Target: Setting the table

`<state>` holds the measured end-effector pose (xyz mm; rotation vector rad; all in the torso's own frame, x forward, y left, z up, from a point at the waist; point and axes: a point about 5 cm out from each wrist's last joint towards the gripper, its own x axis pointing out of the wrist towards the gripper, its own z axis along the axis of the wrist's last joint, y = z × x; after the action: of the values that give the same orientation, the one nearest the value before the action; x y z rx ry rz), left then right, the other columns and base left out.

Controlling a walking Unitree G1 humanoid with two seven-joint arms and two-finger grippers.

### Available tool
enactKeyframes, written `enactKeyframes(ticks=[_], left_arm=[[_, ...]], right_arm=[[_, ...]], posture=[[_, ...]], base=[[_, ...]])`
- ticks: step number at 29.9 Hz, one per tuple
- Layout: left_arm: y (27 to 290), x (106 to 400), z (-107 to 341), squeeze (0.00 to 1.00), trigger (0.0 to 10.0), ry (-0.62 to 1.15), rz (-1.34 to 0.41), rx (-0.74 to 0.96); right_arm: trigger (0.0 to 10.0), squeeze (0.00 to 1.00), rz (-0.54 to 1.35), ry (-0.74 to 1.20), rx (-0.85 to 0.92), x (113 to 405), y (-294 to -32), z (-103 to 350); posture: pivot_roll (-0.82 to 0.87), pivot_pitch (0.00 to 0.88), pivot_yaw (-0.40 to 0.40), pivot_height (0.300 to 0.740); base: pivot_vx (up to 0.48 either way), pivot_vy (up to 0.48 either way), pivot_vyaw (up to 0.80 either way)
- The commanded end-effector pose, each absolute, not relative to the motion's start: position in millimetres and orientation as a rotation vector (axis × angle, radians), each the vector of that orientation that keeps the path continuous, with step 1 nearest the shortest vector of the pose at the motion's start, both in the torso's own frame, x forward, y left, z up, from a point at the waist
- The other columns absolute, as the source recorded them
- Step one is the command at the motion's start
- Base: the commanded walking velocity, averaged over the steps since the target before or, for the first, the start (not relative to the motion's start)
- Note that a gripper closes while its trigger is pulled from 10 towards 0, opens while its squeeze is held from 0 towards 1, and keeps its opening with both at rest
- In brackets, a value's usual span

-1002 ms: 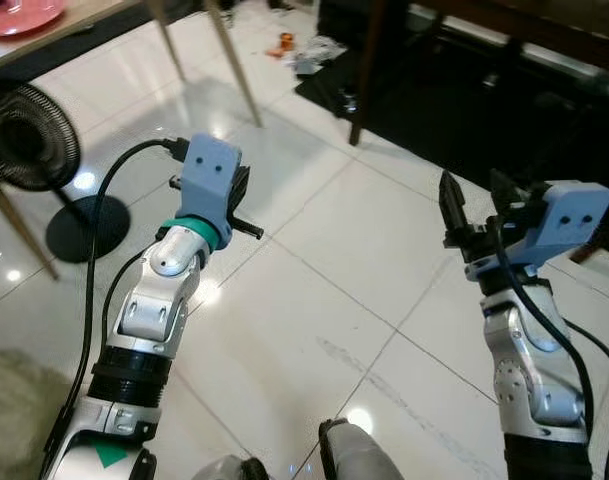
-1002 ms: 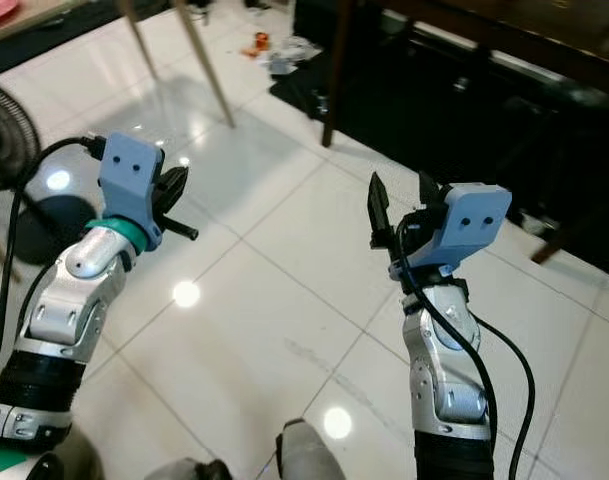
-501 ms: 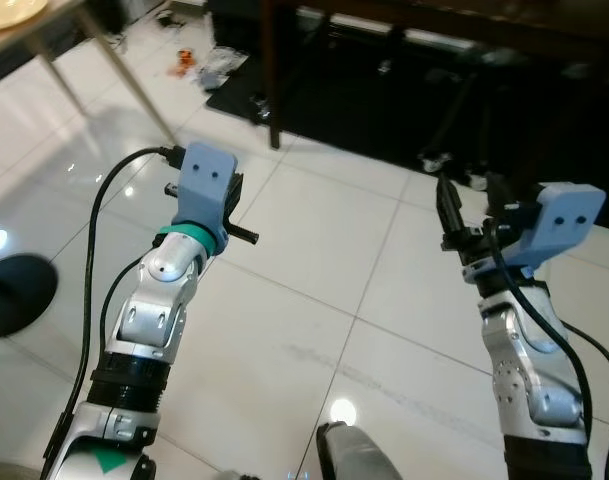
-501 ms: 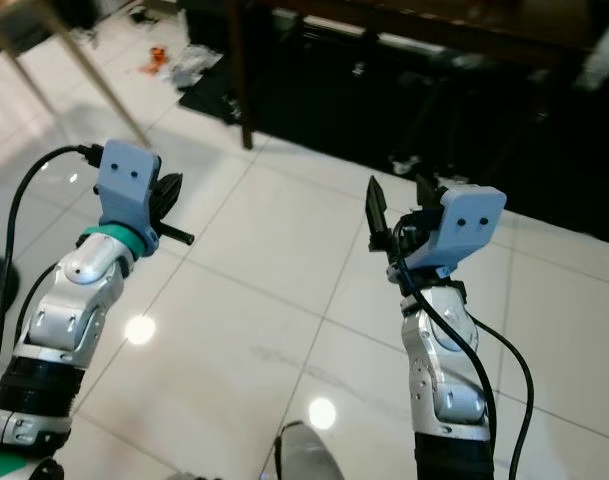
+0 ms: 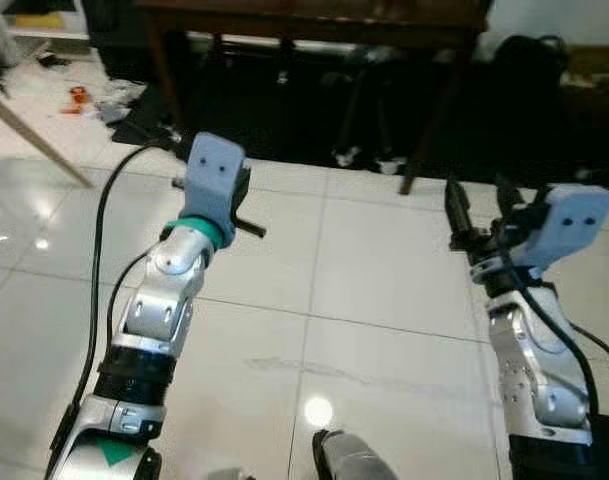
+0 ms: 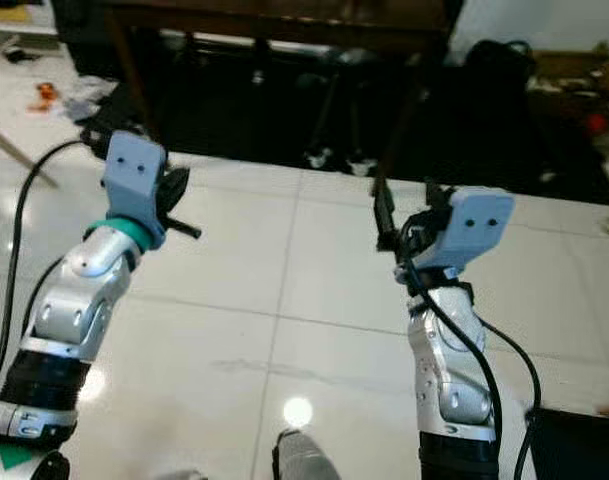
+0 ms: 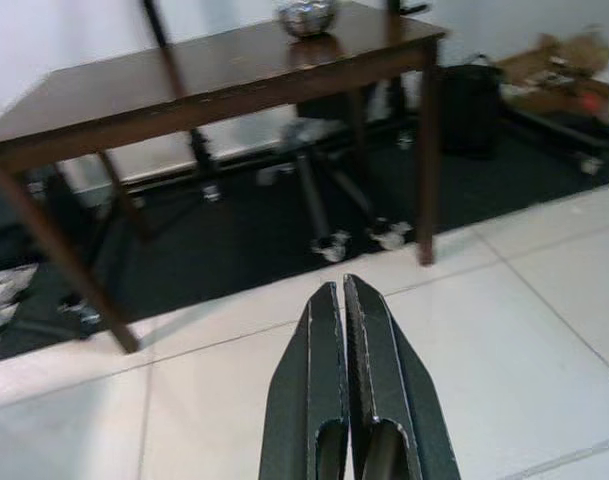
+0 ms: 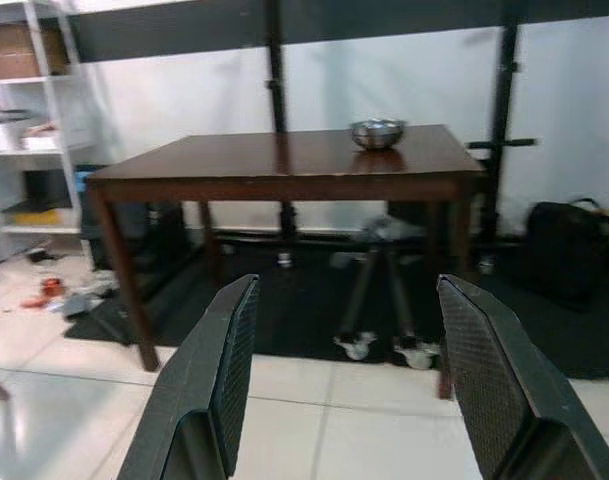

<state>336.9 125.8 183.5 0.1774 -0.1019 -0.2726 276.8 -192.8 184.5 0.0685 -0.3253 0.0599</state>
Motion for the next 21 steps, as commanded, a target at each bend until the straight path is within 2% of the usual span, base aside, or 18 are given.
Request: enactKeyframes(ticks=[1, 13, 17, 20, 21], left_arm=[[128.0, 336.0, 180.2, 0.00, 10.0, -0.087, -0.263, 0.181], [129.0, 336.8, 184.0, 0.00, 10.0, -0.103, -0.246, 0.152], [129.2, 337.9, 187.1, 0.00, 10.0, -0.130, -0.228, 0.162], [131.9, 339.1, 187.3, 0.00, 10.0, -0.138, -0.196, 0.200], [133.1, 340.4, 187.2, 0.06, 10.0, -0.135, -0.176, 0.203]], right_arm=[[10.0, 0.00, 0.055, -0.301, 0.067, 276.0, -193.0, 179.9], [10.0, 0.00, 0.060, -0.295, 0.063, 278.0, -192.2, 179.6], [10.0, 0.00, 0.068, -0.291, 0.053, 279.3, -190.5, 178.8], [10.0, 0.00, 0.083, -0.295, 0.035, 279.0, -186.7, 179.5], [10.0, 0.00, 0.092, -0.295, 0.033, 279.2, -183.8, 179.9]], posture=[[-0.07, 0.000, 0.083, 0.740], [-0.07, 0.000, 0.083, 0.740], [-0.07, 0.000, 0.083, 0.740], [-0.06, 0.000, 0.076, 0.740], [-0.06, 0.000, 0.076, 0.740]], base=[[0.000, 0.000, -0.80], [0.000, 0.000, -0.80], [0.000, 0.000, -0.27], [0.414, 0.000, 0.00], [0.472, 0.000, 0.00]])
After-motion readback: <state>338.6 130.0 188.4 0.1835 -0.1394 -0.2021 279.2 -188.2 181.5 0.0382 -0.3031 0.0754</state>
